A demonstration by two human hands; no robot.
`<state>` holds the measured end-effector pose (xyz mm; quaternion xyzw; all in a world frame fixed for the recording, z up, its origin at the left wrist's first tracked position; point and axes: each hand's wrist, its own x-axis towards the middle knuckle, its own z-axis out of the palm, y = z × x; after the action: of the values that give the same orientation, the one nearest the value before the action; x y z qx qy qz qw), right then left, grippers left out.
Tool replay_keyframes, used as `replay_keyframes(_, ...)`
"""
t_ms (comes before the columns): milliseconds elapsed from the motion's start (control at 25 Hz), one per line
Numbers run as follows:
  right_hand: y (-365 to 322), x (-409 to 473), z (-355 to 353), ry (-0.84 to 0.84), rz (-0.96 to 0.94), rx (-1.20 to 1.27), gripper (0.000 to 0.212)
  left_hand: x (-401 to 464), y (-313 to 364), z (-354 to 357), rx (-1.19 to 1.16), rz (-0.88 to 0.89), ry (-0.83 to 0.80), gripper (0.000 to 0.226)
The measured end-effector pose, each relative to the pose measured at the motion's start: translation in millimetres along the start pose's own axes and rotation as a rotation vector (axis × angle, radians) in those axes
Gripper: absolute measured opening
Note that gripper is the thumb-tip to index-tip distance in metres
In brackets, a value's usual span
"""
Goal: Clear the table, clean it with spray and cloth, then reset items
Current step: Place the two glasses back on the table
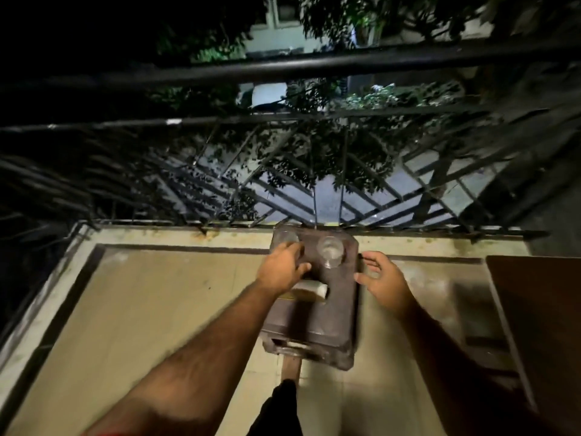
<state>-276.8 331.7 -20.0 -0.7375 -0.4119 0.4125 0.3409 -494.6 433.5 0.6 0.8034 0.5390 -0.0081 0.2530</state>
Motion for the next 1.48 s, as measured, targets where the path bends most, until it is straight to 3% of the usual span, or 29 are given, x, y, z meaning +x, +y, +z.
replay_keyframes(200,-3,78,80,-0.025,0.036,-0.312,0.054,68,-82,12,0.022,-0.087,-0.071,0.071)
replay_keyframes(360,23,143,116,0.020,0.040,-0.476,0.102,137,-118,49,0.010,-0.095,-0.155,0.102)
replay_keyframes(480,51,178,138,-0.011,0.127,-0.607,0.119,171,-129,83,0.028,-0.072,-0.239,0.121)
replay_keyframes(600,66,189,149,-0.010,0.102,-0.683,0.112,177,-129,95,0.064,-0.039,-0.211,0.113)
replay_keyframes(760,51,168,134,0.074,0.116,-0.604,0.103,168,-111,75,0.012,-0.015,-0.139,0.099)
replay_keyframes(920,20,116,73,0.170,0.155,-0.550,0.100,148,-42,33,0.053,0.105,-0.145,0.097)
replay_keyframes(1160,-8,-23,-89,0.406,0.152,-0.479,0.097,74,131,-13,0.094,0.447,-0.139,0.098)
replay_keyframes(1480,51,-317,-276,0.747,0.449,-0.445,0.094,-121,408,41,0.134,0.907,-0.214,0.096)
